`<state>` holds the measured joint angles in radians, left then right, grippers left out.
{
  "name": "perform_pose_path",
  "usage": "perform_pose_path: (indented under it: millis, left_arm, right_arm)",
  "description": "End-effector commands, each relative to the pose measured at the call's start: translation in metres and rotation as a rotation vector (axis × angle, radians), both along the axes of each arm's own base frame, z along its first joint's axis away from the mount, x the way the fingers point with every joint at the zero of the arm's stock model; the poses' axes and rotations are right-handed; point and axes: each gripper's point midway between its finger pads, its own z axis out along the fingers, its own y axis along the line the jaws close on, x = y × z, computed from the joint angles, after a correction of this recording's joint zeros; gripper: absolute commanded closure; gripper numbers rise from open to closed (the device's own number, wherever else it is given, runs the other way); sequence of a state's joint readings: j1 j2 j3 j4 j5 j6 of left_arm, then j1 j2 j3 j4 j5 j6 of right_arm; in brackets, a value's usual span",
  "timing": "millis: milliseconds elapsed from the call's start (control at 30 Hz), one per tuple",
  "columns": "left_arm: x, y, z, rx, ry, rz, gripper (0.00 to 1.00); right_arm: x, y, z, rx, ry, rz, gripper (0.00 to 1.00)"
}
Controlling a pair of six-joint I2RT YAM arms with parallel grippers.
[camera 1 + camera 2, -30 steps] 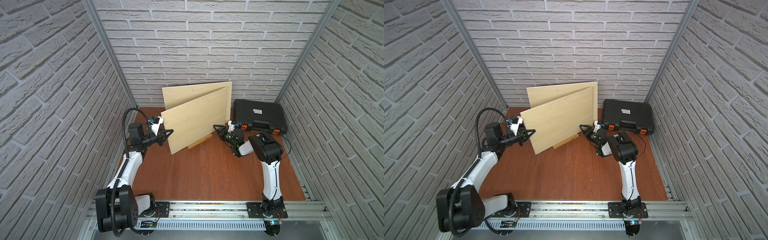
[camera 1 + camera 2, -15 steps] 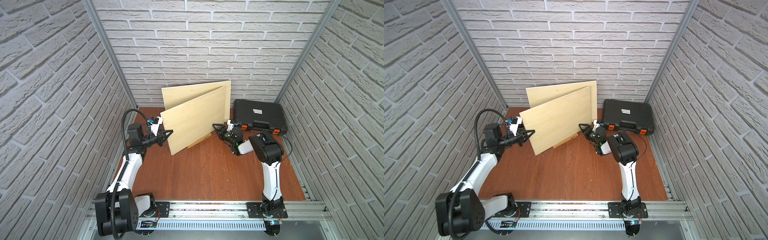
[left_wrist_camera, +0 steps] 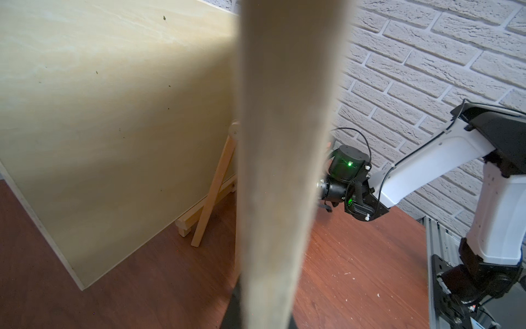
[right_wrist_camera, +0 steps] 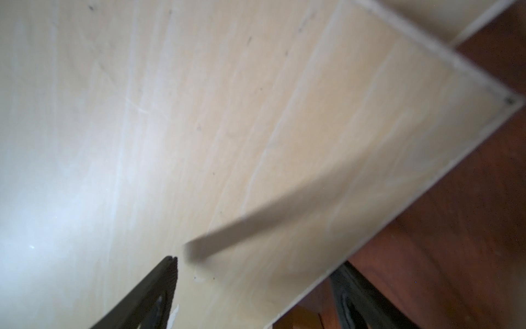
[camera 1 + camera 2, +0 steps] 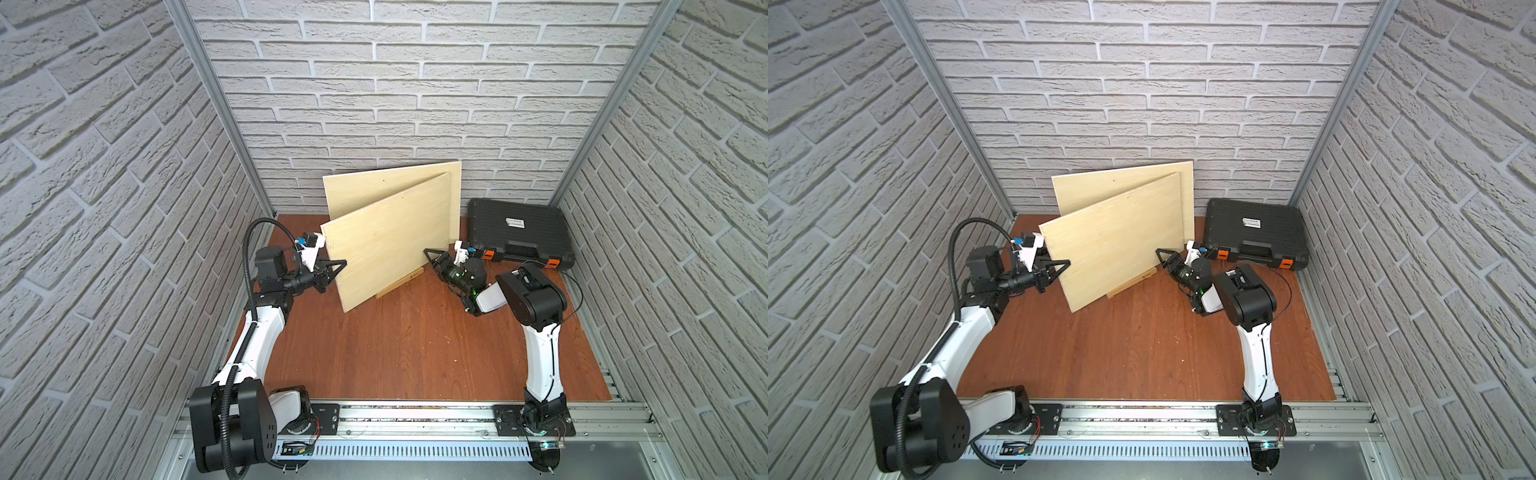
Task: Disassemble the easel
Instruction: Pick up the drawing board from the easel.
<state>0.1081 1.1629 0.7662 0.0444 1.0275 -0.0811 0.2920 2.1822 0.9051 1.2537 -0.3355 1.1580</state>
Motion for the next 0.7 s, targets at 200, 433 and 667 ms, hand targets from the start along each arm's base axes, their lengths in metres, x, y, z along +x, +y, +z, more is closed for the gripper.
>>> perform_pose_path:
  millis: [200, 433, 667]
  left_arm:
    - [-0.018, -0.006, -0.005, -0.045, 0.1, -0.034, 1.0]
    - [-0.022, -0.009, 0.004, -0.073, 0.068, -0.049, 1.0]
    - [-0.027, -0.012, 0.013, -0.083, 0.044, -0.068, 1.0]
  right_arm:
    - [0.008, 0.024, 0.112, 0.048, -0.353, -0.006, 0.17]
    - [0.012, 0.023, 0.155, 0.102, -0.425, -0.018, 0.18]
    - [0.009, 0.018, 0.174, 0.123, -0.451, -0.04, 0.18]
